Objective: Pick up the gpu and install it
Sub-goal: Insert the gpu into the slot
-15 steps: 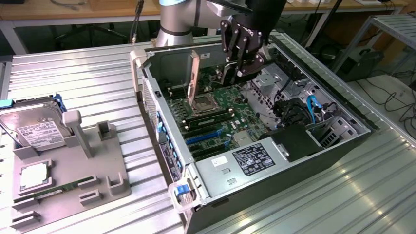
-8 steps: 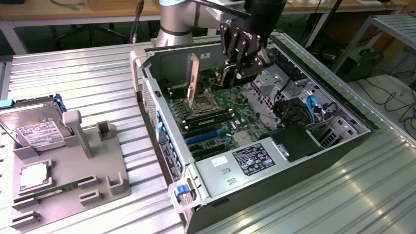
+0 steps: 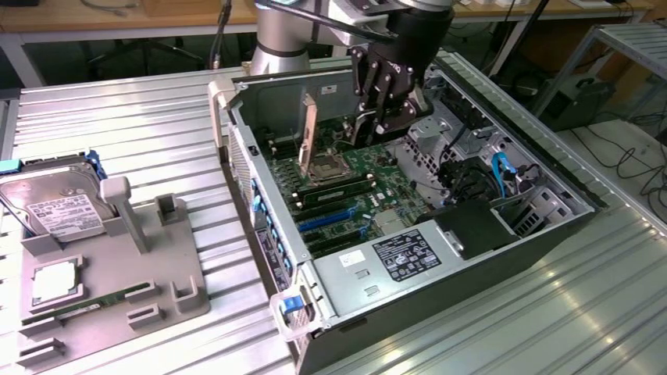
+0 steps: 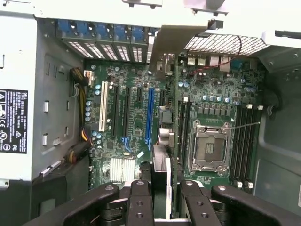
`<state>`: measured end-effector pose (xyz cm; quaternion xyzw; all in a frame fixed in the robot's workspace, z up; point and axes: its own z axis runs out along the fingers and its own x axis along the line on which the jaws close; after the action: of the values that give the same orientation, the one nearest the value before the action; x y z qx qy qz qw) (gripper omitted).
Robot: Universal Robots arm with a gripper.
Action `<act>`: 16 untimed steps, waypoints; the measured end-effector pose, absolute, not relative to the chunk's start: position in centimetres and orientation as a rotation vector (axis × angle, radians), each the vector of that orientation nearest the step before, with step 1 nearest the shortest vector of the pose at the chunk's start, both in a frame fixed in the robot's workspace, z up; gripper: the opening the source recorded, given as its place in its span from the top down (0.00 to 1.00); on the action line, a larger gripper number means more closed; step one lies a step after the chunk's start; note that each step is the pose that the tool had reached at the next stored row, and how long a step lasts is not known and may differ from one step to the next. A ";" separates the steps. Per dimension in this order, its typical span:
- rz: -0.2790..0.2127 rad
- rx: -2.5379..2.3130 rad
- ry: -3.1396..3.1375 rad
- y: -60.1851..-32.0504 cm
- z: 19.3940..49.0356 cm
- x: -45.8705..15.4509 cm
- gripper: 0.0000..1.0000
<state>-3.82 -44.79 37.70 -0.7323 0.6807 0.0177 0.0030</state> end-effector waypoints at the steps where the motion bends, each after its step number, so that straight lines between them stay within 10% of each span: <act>1: 0.056 -2.293 2.138 -44.8 37.6 -3.8 0.73; 16: 0.056 -2.291 2.141 -44.8 36.8 -3.8 0.73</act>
<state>-3.82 -44.79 36.76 -0.7305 0.6827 0.0180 0.0028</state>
